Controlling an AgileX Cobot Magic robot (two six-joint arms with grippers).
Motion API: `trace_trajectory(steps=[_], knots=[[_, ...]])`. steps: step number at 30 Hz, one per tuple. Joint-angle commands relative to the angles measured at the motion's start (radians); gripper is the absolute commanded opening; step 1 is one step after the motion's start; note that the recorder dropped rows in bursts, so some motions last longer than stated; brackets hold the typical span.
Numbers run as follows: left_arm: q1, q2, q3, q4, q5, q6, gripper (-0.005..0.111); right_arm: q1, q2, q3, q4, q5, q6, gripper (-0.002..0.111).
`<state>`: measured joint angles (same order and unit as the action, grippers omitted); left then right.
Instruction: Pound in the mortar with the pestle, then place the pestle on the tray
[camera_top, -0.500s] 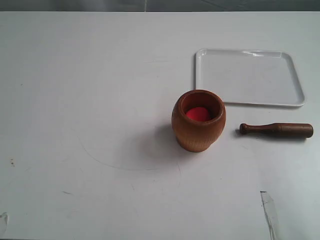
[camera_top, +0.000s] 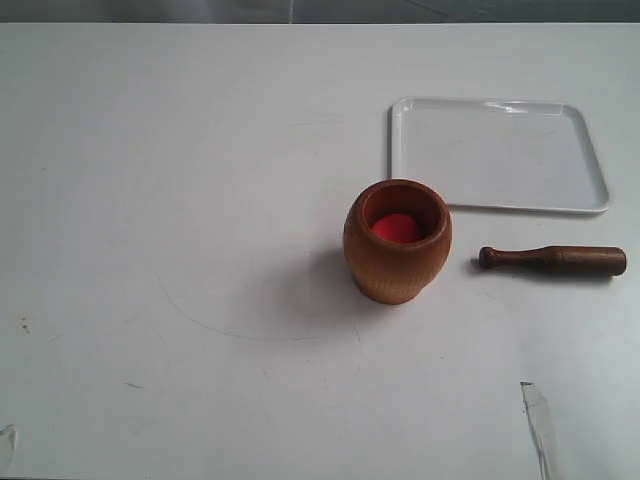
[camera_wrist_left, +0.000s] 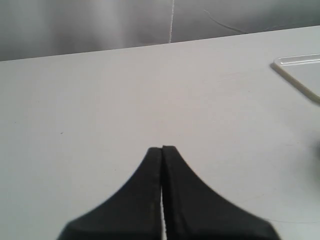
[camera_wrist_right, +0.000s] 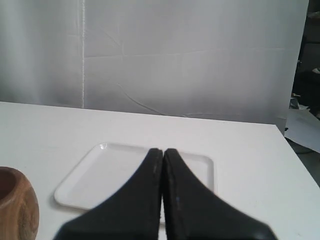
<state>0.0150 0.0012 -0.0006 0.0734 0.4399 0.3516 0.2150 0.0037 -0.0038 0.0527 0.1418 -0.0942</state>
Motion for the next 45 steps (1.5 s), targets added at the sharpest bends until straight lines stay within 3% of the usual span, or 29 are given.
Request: trace_trajectory(steps=[1, 4, 14, 21, 26, 30, 33, 39, 45], knots=[[-0.008, -0.001, 0.001, -0.007, -0.003, -0.008, 0.0, -0.006, -0.004, 0.004, 0.077, -0.051, 0.03, 0.0], [-0.008, -0.001, 0.001, -0.007, -0.003, -0.008, 0.0, -0.006, -0.004, 0.004, 0.197, -0.054, 0.046, 0.0], [-0.008, -0.001, 0.001, -0.007, -0.003, -0.008, 0.0, -0.006, -0.004, -0.006, 0.347, -0.232, 0.083, 0.0], [-0.008, -0.001, 0.001, -0.007, -0.003, -0.008, 0.0, -0.004, -0.004, -0.265, 0.149, -0.173, 0.069, 0.0], [-0.008, -0.001, 0.001, -0.007, -0.003, -0.008, 0.0, -0.004, 0.113, -0.526, -0.004, 0.104, -0.042, 0.0], [-0.008, -0.001, 0.001, -0.007, -0.003, -0.008, 0.0, -0.004, 0.278, -0.724, 0.018, 0.408, -0.273, 0.0], [-0.008, -0.001, 0.001, -0.007, -0.003, -0.008, 0.0, -0.004, 0.462, -0.879, 0.146, 0.657, -0.508, 0.0], [-0.008, -0.001, 0.001, -0.007, -0.003, -0.008, 0.0, -0.004, 0.753, -0.968, 0.315, 0.885, -0.709, 0.0], [-0.008, -0.001, 0.001, -0.007, -0.003, -0.008, 0.0, -0.004, 1.03, -0.97, 0.34, 0.988, -0.894, 0.0]])
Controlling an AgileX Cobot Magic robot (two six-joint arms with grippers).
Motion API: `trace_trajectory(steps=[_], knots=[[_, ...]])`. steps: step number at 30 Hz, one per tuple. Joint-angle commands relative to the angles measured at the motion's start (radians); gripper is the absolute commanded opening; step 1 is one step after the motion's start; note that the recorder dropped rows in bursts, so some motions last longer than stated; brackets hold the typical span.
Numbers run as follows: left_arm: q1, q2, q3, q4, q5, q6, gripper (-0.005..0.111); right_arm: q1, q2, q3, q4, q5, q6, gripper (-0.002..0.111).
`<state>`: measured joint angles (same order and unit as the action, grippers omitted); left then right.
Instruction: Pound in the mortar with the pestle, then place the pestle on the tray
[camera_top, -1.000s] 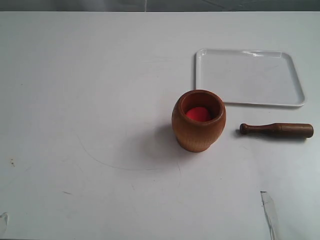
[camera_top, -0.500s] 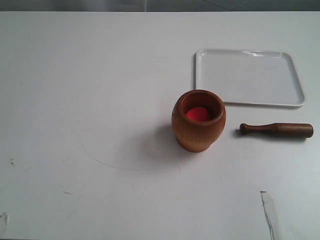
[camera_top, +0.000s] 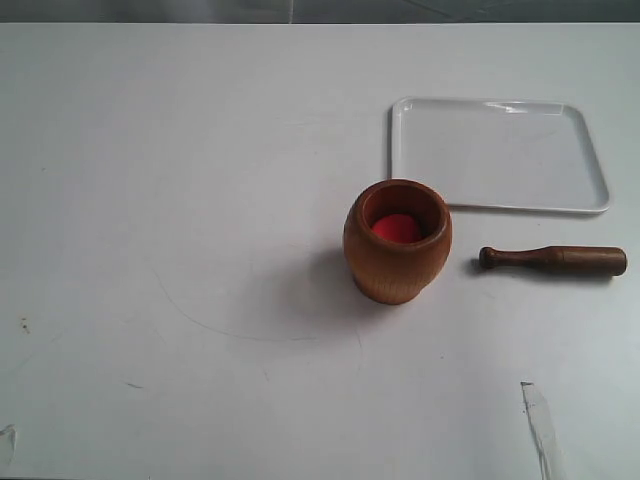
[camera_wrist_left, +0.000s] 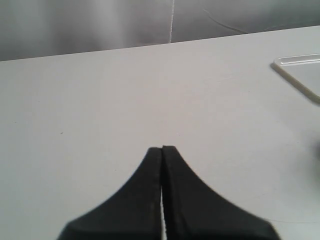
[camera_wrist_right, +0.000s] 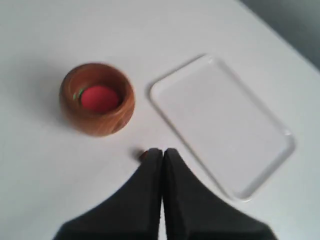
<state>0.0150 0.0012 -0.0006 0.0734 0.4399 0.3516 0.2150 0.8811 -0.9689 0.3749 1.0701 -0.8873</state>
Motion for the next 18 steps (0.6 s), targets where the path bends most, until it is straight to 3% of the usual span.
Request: trace_trajectory(steps=[1, 12, 18], knots=[[-0.008, -0.001, 0.001, -0.007, -0.003, -0.008, 0.0, -0.004, 0.209, -0.004, 0.017, 0.06, -0.112, 0.0], [-0.008, -0.001, 0.001, -0.007, -0.003, -0.008, 0.0, -0.004, 0.625, -0.004, 0.009, -0.033, -0.255, 0.0], [-0.008, -0.001, 0.001, -0.007, -0.003, -0.008, 0.0, 0.085, 0.742, -0.004, -0.234, -0.098, -0.255, 0.0]])
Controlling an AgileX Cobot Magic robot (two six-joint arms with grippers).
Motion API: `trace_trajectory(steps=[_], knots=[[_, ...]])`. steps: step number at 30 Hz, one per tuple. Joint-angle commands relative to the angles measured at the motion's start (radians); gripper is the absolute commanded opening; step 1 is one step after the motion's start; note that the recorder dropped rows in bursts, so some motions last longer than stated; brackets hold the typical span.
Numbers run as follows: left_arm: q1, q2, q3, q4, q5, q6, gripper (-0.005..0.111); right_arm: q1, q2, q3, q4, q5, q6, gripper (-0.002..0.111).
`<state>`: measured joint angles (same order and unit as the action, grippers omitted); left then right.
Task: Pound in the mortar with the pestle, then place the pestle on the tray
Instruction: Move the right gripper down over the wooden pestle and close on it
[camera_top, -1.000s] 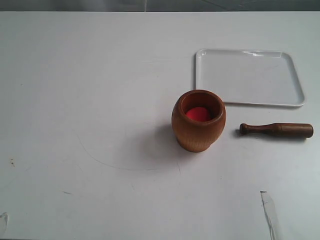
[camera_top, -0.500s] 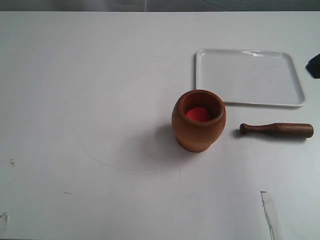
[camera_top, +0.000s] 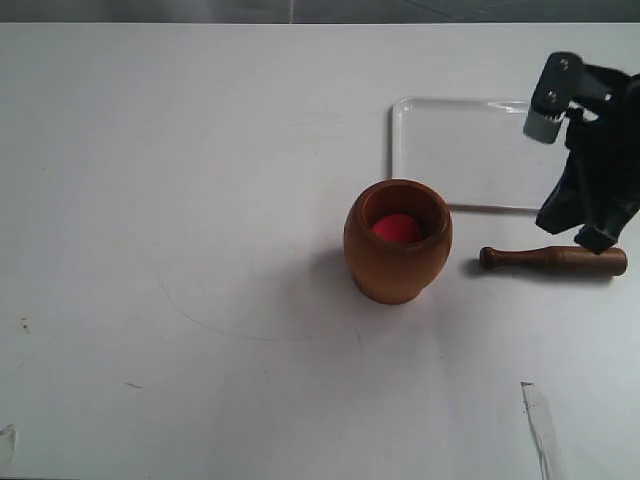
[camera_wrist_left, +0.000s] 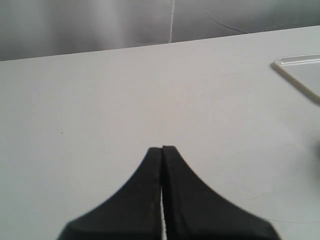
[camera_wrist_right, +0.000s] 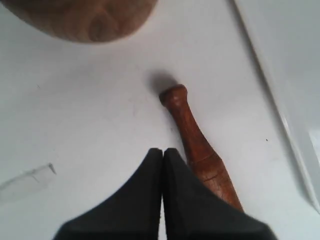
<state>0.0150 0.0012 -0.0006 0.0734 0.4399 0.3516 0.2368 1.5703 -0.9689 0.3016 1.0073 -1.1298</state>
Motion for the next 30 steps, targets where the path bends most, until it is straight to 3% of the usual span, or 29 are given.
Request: trace_trajectory(steps=[1, 6, 8, 11, 12, 15, 30], knots=[[-0.008, -0.001, 0.001, -0.007, -0.003, -0.008, 0.0, 0.11, 0.072, -0.004, -0.219, -0.058, -0.013, 0.0], [-0.008, -0.001, 0.001, -0.007, -0.003, -0.008, 0.0, 0.205, 0.104, -0.004, -0.259, -0.177, -0.01, 0.0], [-0.008, -0.001, 0.001, -0.007, -0.003, -0.008, 0.0, 0.205, 0.119, -0.004, -0.259, -0.177, -0.01, 0.006], [-0.008, -0.001, 0.001, -0.007, -0.003, -0.008, 0.0, 0.205, 0.148, -0.004, -0.259, -0.168, -0.01, 0.03], [-0.008, -0.001, 0.001, -0.007, -0.003, -0.008, 0.0, 0.205, 0.165, -0.004, -0.259, -0.17, -0.01, 0.044], [-0.008, -0.001, 0.001, -0.007, -0.003, -0.008, 0.0, 0.205, 0.194, -0.004, -0.259, -0.192, -0.01, 0.058], [-0.008, -0.001, 0.001, -0.007, -0.003, -0.008, 0.0, 0.205, 0.306, -0.004, -0.261, -0.248, -0.008, 0.057]])
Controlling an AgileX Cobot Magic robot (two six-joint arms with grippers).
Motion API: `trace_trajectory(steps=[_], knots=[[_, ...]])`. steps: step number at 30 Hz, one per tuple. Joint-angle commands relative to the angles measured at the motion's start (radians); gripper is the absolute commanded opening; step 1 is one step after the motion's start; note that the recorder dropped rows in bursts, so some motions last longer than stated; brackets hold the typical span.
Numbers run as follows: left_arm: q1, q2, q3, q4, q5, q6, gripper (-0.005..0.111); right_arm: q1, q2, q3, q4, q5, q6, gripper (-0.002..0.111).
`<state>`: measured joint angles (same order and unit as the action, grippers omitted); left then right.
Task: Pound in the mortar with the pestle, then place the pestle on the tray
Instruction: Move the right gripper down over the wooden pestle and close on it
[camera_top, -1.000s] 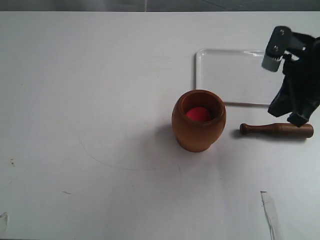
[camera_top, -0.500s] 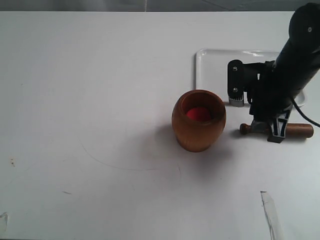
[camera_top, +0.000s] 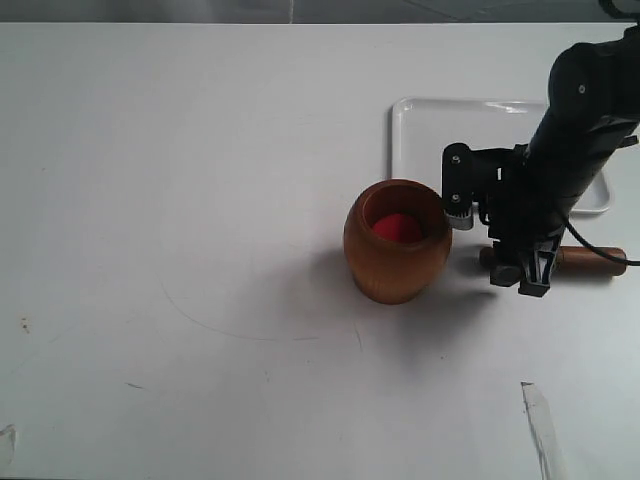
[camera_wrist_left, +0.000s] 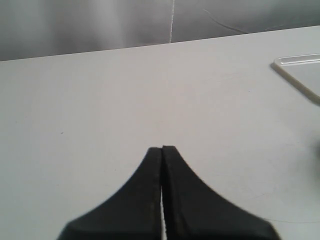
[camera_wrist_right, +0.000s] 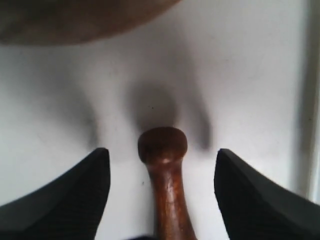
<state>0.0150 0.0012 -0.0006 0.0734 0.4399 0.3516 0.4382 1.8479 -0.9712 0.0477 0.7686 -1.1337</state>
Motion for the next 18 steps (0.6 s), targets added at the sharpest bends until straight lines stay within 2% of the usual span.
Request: trace_trajectory(steps=[1, 7, 14, 18], knots=[[-0.008, -0.001, 0.001, -0.007, -0.003, -0.008, 0.0, 0.003, 0.035, -0.002, -0.012, -0.011, -0.004, 0.057], [-0.008, -0.001, 0.001, -0.007, -0.003, -0.008, 0.0, 0.003, 0.056, -0.002, -0.023, -0.029, -0.002, 0.051], [-0.008, -0.001, 0.001, -0.007, -0.003, -0.008, 0.0, 0.003, 0.056, -0.002, -0.048, -0.005, -0.002, 0.036], [-0.008, -0.001, 0.001, -0.007, -0.003, -0.008, 0.0, 0.002, 0.056, -0.002, -0.083, 0.002, 0.034, 0.034]])
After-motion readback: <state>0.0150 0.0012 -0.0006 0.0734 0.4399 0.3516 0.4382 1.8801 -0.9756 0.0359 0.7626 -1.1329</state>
